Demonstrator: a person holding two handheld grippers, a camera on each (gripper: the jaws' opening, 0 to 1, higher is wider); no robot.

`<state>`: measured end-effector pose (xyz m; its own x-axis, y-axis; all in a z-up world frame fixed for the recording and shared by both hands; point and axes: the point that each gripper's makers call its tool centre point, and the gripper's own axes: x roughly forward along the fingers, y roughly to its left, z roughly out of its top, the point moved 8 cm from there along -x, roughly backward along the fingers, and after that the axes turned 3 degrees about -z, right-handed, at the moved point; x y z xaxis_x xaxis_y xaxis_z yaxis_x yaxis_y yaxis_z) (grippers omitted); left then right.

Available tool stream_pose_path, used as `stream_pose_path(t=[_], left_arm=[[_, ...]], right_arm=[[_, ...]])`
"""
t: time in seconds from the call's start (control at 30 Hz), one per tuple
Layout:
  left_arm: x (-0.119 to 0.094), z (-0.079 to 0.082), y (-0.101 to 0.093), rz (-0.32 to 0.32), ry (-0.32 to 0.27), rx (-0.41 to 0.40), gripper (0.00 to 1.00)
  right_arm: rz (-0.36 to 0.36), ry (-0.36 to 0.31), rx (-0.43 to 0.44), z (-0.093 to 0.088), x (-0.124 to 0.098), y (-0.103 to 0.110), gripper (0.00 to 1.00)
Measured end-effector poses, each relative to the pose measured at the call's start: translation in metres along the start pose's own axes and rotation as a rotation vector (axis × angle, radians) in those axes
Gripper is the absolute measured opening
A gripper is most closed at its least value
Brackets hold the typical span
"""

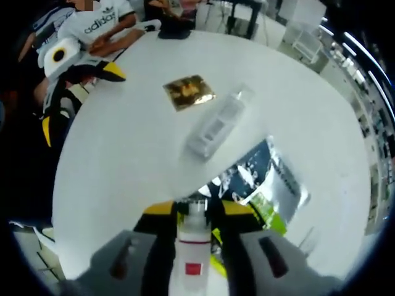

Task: Arrange the skincare products in the storage area until every visible bottle or jar stands upright without overlapping.

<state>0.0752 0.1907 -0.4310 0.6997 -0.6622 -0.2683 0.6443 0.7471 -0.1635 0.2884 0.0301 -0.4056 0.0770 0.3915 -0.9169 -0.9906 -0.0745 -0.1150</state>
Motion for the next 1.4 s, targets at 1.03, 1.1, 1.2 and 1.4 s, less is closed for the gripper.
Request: stream_pose_path(t=[1.03,1.1,1.2,1.4], left_arm=[[-0.003,-0.006,0.002,-0.002,-0.008,-0.014,1.0],[-0.002,-0.006,0.002,-0.003,-0.006,-0.013,1.0],[-0.003,-0.005,0.002,-0.004,-0.009,-0.014,1.0],[-0.002,-0.004,0.002,-0.002,-0.007,-0.011,1.0]], right_arm=[[-0.021,0.012,0.036,-0.003,0.003,0.001,0.18],[-0.037,0.003,0.047,-0.003,0.001,0.0,0.18],[-0.064,-0.018,0.072,-0.002,-0.005,-0.001,0.17],[-0.091,-0.078,0.104,0.001,-0.015,0.002,0.17]])
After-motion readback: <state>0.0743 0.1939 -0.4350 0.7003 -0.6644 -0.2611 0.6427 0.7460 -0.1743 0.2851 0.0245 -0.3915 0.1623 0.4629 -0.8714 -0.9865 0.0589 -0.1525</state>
